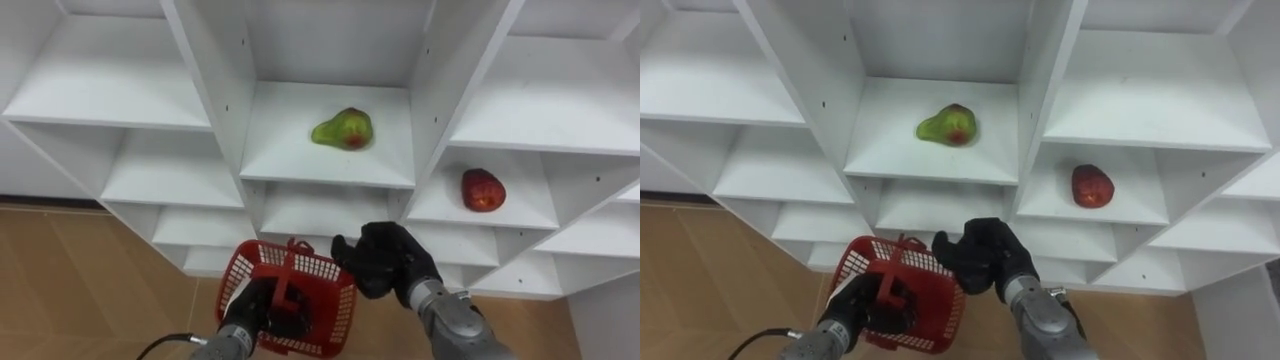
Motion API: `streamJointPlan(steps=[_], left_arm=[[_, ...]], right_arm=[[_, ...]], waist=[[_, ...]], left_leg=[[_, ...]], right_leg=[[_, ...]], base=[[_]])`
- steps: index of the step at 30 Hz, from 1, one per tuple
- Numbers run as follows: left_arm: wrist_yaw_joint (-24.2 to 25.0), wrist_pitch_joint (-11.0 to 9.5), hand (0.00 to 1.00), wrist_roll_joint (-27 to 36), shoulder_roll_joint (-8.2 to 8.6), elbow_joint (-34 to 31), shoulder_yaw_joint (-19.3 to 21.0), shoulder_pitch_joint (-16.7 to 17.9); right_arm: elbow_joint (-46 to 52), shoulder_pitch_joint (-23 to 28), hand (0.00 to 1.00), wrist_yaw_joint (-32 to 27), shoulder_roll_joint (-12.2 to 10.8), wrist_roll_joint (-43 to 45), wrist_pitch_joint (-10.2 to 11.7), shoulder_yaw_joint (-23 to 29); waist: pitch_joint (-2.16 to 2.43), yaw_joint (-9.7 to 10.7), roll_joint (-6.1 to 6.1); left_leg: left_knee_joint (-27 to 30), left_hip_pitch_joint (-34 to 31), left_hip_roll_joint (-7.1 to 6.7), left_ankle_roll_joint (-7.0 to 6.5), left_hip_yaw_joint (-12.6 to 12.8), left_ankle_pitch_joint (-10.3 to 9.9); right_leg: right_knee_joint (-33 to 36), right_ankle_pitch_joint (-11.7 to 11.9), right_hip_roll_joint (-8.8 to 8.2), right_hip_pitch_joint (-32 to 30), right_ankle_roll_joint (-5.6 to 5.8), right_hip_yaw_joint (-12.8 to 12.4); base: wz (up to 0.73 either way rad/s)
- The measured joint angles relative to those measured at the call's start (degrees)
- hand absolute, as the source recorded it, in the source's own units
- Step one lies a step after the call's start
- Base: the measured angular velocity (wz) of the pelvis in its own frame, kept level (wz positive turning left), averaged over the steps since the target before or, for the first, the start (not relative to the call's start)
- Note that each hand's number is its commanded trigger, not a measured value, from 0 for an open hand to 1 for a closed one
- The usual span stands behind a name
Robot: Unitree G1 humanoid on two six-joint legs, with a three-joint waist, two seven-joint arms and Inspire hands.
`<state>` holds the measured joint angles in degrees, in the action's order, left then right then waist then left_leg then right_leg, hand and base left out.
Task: Collect fruits from the closet
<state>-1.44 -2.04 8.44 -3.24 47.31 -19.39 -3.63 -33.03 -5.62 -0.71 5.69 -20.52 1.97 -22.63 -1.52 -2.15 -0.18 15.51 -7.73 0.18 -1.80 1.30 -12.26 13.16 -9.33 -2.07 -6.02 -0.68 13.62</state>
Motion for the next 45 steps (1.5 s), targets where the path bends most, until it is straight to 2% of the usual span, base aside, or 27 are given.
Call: streamJointPlan(steps=[8, 18, 30, 45], left_arm=[[0.44, -0.01, 1.0, 0.99, 1.22, 0.01, -0.17, 0.0], [0.95, -0.02, 1.0, 1.04, 1.3, 2.48, -1.34, -0.38], [2.22, 0.16, 1.0, 1.08, 1.81, 4.5, -1.28, -1.04], [3.31, 0.92, 1.0, 1.05, 2.19, 5.06, -2.27, -1.55]], right_arm=[[-2.21, -1.36, 1.0, -0.51, -1.38, -4.24, 1.04, -0.87], [-2.48, -1.38, 1.0, -1.32, -1.88, -5.58, 1.03, -0.89], [-6.02, -3.02, 1.0, -1.72, -3.0, -6.14, 0.97, -0.87], [-8.64, -3.56, 1.0, -1.0, -3.48, -5.51, 0.84, -3.72]], waist=[[0.0, 0.01, -0.01], [-0.17, -0.09, -0.3], [-0.14, -0.06, -0.23], [0.07, -0.13, 0.72]], left_leg=[[-0.01, 0.08, -0.04, -0.01, 0.01, 0.01], [-0.01, 0.12, -0.05, -0.02, 0.07, 0.02], [-0.01, 0.05, -0.05, -0.02, -0.01, 0.02], [0.03, 0.04, -0.07, -0.02, -0.11, 0.02]], right_leg=[[0.0, 0.0, -0.05, 0.0, 0.0, 0.2], [0.0, 0.0, -0.08, -0.01, 0.0, 0.26], [-0.03, 0.0, -0.07, -0.03, 0.0, 0.34], [-0.01, 0.0, -0.1, -0.01, 0.0, 0.56]], base=[[0.0], [0.0], [0.0], [0.0]])
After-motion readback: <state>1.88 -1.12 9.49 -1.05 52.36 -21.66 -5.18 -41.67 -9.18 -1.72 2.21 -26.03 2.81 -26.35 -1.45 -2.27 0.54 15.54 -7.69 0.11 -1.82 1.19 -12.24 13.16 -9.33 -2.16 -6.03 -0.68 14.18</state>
